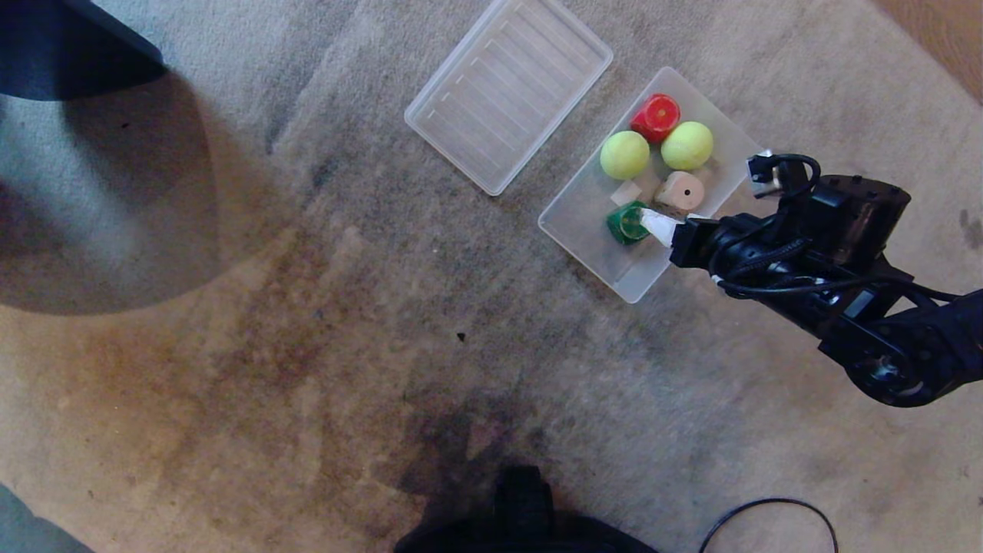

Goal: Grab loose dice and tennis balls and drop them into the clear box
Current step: Put the toys in the box, then pick up toys out of the box

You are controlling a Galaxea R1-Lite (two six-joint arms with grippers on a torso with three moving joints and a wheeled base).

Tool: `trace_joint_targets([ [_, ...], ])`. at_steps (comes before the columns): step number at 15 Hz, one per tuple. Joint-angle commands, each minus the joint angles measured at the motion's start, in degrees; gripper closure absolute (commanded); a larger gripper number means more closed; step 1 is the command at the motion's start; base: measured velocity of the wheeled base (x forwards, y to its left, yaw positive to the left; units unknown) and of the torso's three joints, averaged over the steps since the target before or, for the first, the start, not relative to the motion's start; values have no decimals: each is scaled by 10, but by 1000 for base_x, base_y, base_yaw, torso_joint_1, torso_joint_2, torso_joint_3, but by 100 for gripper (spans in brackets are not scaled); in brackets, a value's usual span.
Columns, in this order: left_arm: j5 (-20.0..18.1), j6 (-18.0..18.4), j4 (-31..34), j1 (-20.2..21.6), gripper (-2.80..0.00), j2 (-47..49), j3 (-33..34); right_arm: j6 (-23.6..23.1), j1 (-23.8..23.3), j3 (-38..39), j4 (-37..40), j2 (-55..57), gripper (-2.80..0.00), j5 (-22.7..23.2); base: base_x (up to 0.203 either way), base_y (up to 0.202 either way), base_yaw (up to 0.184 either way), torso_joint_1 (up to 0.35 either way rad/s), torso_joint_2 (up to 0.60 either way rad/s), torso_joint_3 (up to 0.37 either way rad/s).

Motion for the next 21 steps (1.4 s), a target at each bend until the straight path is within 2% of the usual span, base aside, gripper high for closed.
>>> trace_joint_targets([
  [1,0,0,0,0,0,0,1,1,1,1,-3,-5,0,1,0,0,0,0,0,0],
  [10,0,0,0,0,0,0,1,1,1,1,-3,-5,0,1,0,0,0,0,0,0],
  [11,0,0,0,0,0,0,1,-2,-5,11,19,-14,0,-2,0,0,0,0,0,0],
  [13,0,0,0,0,0,0,1,-14,-18,47,145,-89,0,-8,0,0,0,0,0,0],
  [18,0,0,0,0,0,0,1,-52,-51,137,476,-476,0,-24,0,0,0,0,0,0],
  [20,0,0,0,0,0,0,1,-67,-64,174,604,-547,0,-31,0,0,0,0,0,0],
  [21,0,0,0,0,0,0,1,-73,-70,183,623,-555,0,-34,0,0,0,0,0,0],
])
